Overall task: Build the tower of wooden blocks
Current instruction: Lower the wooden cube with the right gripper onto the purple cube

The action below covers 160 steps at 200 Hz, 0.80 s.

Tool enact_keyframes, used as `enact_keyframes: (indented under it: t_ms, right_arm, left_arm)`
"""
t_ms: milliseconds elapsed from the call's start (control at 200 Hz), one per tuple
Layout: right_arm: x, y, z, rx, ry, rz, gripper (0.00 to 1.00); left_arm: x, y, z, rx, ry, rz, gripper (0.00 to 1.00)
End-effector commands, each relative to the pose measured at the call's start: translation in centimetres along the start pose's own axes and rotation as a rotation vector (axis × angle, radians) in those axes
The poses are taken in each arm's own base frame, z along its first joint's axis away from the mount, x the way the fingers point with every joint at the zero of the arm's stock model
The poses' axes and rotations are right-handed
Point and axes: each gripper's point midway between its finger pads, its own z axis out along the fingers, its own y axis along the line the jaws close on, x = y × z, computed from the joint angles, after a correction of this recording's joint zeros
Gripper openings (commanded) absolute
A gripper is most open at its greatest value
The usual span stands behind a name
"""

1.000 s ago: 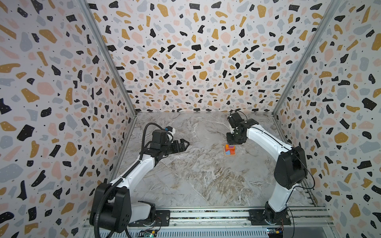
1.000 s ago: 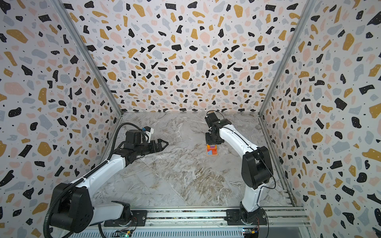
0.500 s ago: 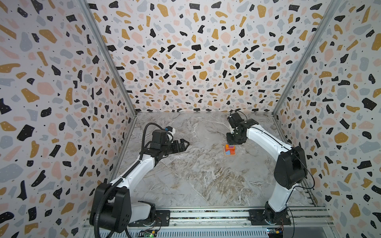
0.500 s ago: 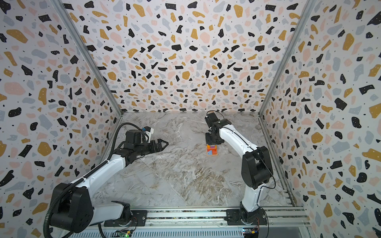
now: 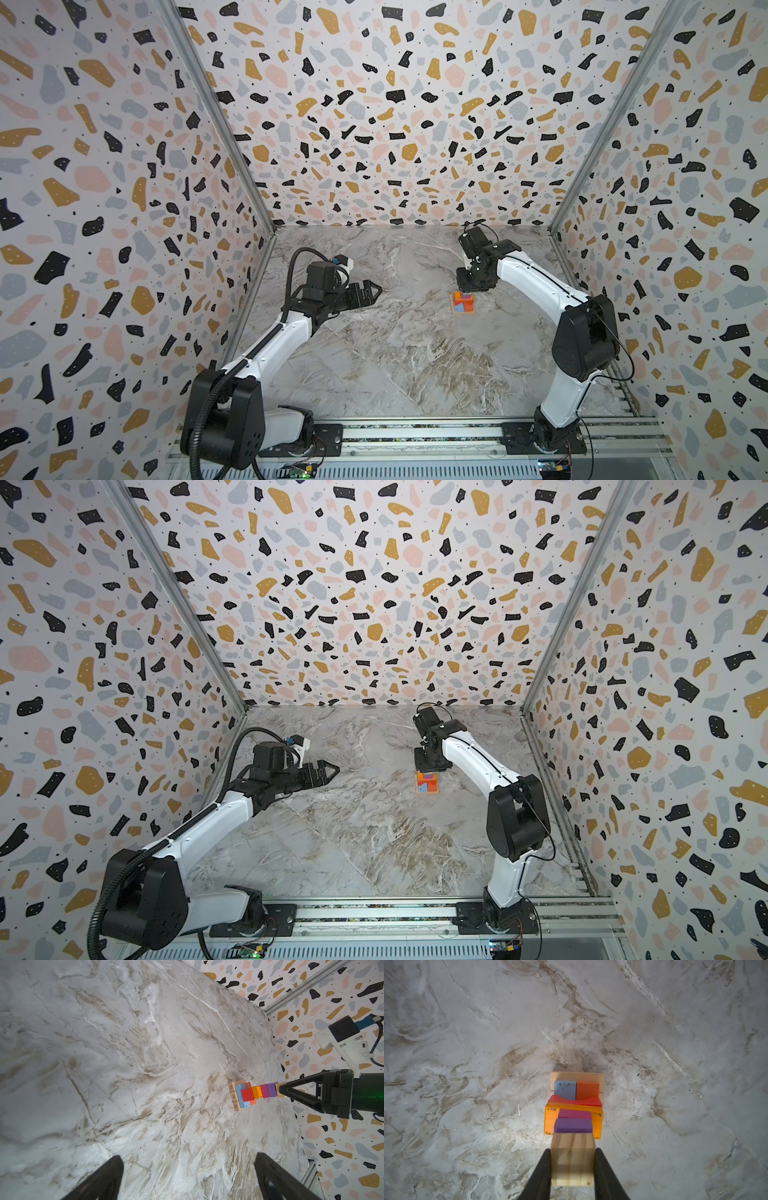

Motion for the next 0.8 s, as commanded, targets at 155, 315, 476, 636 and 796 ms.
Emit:
enact_keyframes:
  t_ms: [155, 315, 476, 636, 796]
  right_arm:
    - [-0.50, -0.28, -0.17, 0.009, -0.001, -0.004, 0.24]
    - [-0.53, -0.20, -0.12, 0.006, -0.002, -0.004, 0.24]
    - [-0.45, -0.19, -0.02, 0.005, 0.002, -0.006, 0.25]
    - [-0.37, -0.12, 0.07, 0.001, 0.004, -0.006, 0.27]
    - [-0.34, -0.11, 0.09, 0.001, 0.003, -0.008, 0.28]
  left_arm:
    - [-0.42, -0.42, -0.27, 0.021, -0.023, 0.013, 1.00]
    - [-0.41, -0.40, -0.27, 0.020, -0.023, 0.013, 1.00]
    - [-0.40, -0.37, -0.27, 0.019, -0.022, 0.013, 1.00]
    - [-0.42, -0.40, -0.30, 0.020, -0.023, 0.013, 1.00]
    - [-0.45, -0.42, -0.35, 0.020, -0.025, 0.015, 1.00]
